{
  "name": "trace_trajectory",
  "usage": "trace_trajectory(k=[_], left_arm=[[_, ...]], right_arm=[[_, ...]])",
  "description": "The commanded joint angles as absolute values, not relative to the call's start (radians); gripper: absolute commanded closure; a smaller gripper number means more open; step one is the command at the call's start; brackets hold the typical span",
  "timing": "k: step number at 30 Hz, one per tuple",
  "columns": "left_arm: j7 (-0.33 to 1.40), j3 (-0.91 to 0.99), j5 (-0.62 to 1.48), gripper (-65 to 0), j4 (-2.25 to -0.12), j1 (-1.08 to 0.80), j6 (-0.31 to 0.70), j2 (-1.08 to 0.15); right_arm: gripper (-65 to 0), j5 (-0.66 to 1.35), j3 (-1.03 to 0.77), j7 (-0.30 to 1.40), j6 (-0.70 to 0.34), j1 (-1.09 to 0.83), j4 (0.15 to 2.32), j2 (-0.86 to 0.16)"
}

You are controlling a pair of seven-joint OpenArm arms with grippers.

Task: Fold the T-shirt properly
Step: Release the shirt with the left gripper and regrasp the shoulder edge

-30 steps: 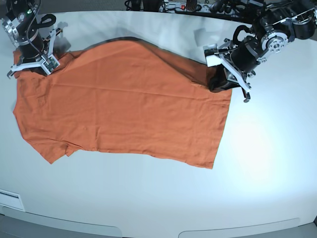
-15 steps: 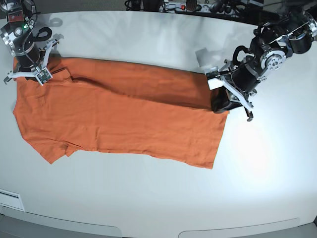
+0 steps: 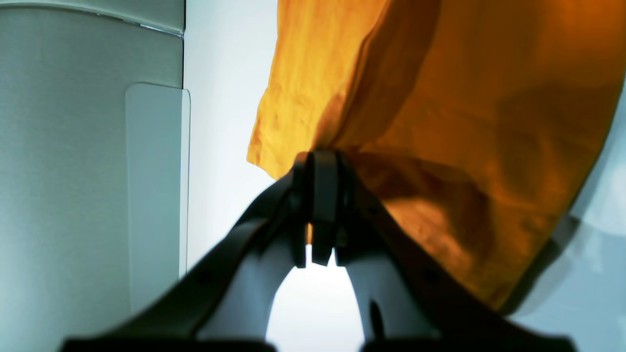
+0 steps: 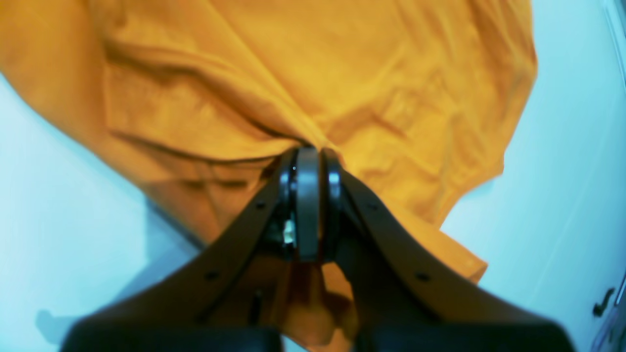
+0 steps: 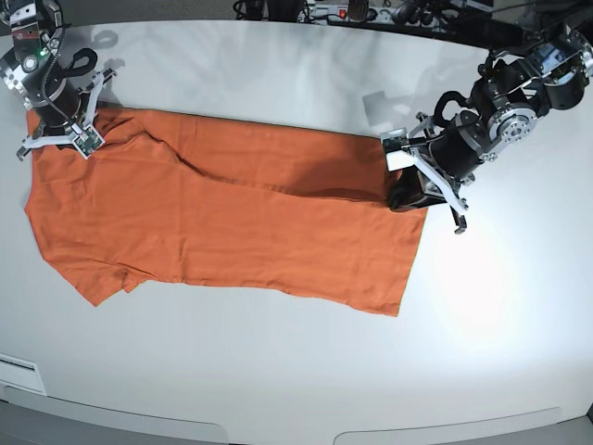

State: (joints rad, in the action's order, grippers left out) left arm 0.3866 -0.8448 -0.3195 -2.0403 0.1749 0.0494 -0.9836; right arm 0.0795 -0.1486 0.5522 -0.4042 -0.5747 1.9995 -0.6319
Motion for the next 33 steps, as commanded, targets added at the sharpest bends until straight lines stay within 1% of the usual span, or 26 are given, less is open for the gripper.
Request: trace_trajectory(k=[1,8,13,14,15,16,17,18,19,20,21,22,23,25,29,31,33], left_arm=[[0.366,-0.836,-0.307,0.0,-2.052,0.186,0.034,-1.0],[0.32,-0.836,-0.298,0.0,-2.0,0.187,0.035,-0.998],[0.28,-0.836,-0.297,0.0,-1.925,0.208,0.026,-0.98],[0.281,-0.836,-0.285,-7.6,-1.913,0.214,0.018,-0.981],[0.285,-0.836,-0.27,-17.2,-1.905,0.217,-0.001,-0.981],[0.295,-0.836,-0.261,-24.7,-1.903,0.217,-0.035,-0.981],[0.297,-0.836,-0.244,-28.9,-1.903,0.216,-0.08,-0.981],[0.294,-0.836,-0.227,-29.4,-1.905,0.216,-0.122,-0.98],[0.291,-0.836,-0.222,-28.0,-1.908,0.216,-0.166,-0.98],[0.291,-0.836,-0.222,-22.9,-1.912,0.216,-0.208,-0.981],[0.291,-0.836,-0.222,-14.4,-1.914,0.216,-0.245,-0.981],[0.292,-0.836,-0.222,-4.2,-1.914,0.216,-0.278,-0.981],[0.292,-0.836,-0.218,0.0,-1.914,0.216,-0.301,-0.981],[0.308,-0.836,-0.212,0.0,-1.916,0.213,-0.315,-0.981],[0.318,-0.836,-0.149,0.0,-1.917,0.214,-0.283,-0.969],[0.318,-0.836,-0.107,0.0,-1.916,0.214,-0.182,-0.966],[0.318,-0.836,-0.063,0.0,-1.914,0.214,-0.059,-0.963]], right_arm=[[0.0,0.078,-0.157,0.536,-0.393,-0.562,2.011,-0.652],[0.0,0.109,-0.156,0.534,-0.394,-0.537,2.003,-0.662],[0.0,0.108,-0.155,0.535,-0.39,-0.509,1.93,-0.662],[-6.0,0.109,-0.155,0.54,-0.38,-0.501,1.912,-0.662],[-15.8,0.109,-0.155,0.549,-0.356,-0.498,1.898,-0.662],[-25.4,0.109,-0.155,0.564,-0.331,-0.498,1.894,-0.662],[-33.1,0.109,-0.155,0.587,-0.307,-0.498,1.894,-0.662],[-37.0,0.108,-0.155,0.606,-0.287,-0.498,1.897,-0.662],[-37.3,0.108,-0.155,0.627,-0.262,-0.498,1.9,-0.662],[-36.7,0.108,-0.155,0.643,-0.234,-0.498,1.905,-0.662],[-33.6,0.108,-0.155,0.657,-0.216,-0.498,1.91,-0.662],[-28.1,0.109,-0.155,0.67,-0.208,-0.498,1.917,-0.662],[-20.2,0.108,-0.155,0.682,-0.207,-0.499,1.924,-0.662],[0.0,0.108,-0.155,0.709,-0.208,-0.503,1.946,-0.662],[0.0,0.109,-0.155,0.746,-0.198,-0.506,1.979,-0.662],[0.0,0.126,-0.155,0.746,-0.209,-0.507,1.979,-0.659],[0.0,0.186,-0.155,0.746,-0.266,-0.51,1.969,-0.659]])
